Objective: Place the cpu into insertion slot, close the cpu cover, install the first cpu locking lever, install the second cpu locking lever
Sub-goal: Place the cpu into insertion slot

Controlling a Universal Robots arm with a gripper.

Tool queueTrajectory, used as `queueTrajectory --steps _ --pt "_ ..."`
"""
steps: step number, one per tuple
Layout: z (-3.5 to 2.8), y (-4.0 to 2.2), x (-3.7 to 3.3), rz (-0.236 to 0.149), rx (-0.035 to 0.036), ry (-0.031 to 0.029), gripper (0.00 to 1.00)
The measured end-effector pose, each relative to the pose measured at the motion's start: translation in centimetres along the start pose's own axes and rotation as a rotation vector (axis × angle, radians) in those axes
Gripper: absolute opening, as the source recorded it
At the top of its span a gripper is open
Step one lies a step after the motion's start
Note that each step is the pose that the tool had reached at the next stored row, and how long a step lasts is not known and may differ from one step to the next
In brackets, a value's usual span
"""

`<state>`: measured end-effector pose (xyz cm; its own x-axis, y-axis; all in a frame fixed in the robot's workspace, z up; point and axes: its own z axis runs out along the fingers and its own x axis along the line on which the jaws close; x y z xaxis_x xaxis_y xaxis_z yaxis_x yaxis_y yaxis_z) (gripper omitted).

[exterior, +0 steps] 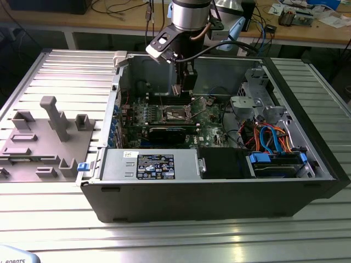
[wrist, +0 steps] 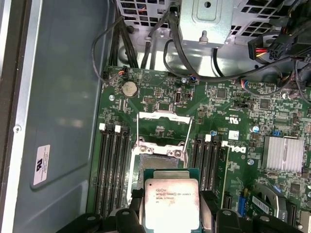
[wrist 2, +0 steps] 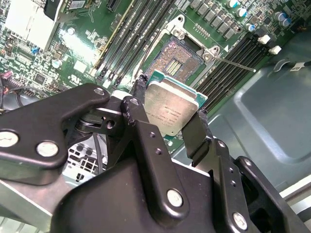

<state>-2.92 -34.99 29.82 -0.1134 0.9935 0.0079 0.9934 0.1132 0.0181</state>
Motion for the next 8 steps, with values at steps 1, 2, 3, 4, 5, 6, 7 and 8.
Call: queueTrajectory --steps 1,2,3,4,5,6,7,8 --pt "0.0 0.0 0.0 0.001 0.0 -0.0001 0.54" --pt "0.0 0.0 0.0 0.002 0.0 0.0 0.54" --pt "0.0 0.0 0.0 0.004 -0.0001 -0.0001 0.54" --pt "0.0 0.0 0.0 0.007 -0.0001 -0.0002 0.54" --pt "0.0 0.0 0.0 0.009 -0.0001 -0.0002 0.54" --pt "0.0 0.0 0.0 0.011 -0.0001 -0.0002 0.54" --pt "0.0 0.0 0.0 0.012 -0.0001 -0.0002 0.54" --pt "0.0 0.0 0.0 0.014 -0.0001 -0.0003 0.54"
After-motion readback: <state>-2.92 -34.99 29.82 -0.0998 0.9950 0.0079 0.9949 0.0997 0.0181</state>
